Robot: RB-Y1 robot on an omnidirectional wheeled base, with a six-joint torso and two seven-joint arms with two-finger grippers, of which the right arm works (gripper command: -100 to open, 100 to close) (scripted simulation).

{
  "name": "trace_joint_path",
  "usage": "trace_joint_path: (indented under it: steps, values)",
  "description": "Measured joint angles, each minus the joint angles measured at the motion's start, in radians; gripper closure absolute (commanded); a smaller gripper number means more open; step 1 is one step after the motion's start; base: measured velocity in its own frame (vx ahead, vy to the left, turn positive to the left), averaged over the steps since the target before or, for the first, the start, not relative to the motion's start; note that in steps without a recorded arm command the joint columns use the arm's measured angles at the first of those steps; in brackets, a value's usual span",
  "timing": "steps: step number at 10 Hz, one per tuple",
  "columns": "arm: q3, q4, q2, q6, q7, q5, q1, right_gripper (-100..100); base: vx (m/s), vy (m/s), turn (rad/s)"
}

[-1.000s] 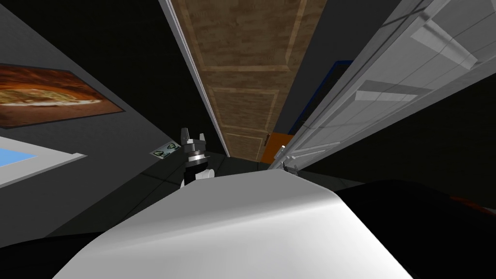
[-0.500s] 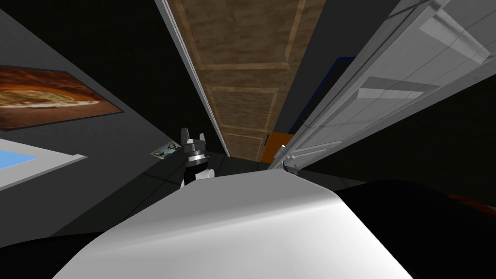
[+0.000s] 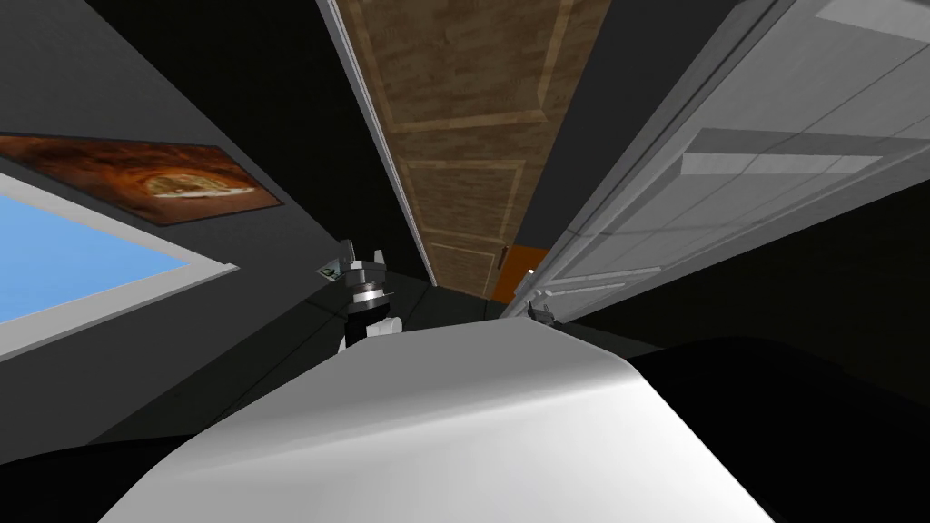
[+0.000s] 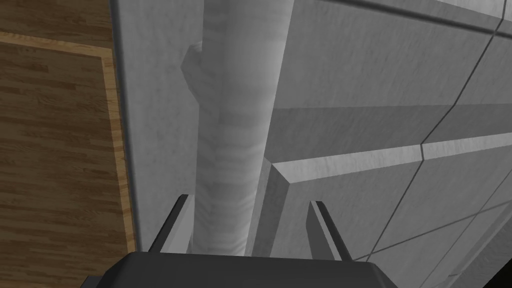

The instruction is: Pull the door open

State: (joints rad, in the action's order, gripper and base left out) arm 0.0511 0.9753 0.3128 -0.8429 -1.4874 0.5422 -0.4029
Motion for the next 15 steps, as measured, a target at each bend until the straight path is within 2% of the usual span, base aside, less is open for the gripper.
trace_joint_path:
  steps: [5,7,10,15]
  values:
    - [0.053,0.027,0.019,-0.023,-0.001,0.018,-0.006,100,-0.177,-0.092,0.26]
    - [0.078,0.032,0.024,-0.037,-0.001,0.025,-0.007,100,-0.194,-0.129,0.401]
    - [0.119,0.048,0.036,-0.059,-0.001,0.038,-0.006,100,-0.207,-0.069,0.264]
    - [0.171,0.084,0.061,-0.083,0.001,0.063,-0.021,100,-0.222,-0.064,0.266]
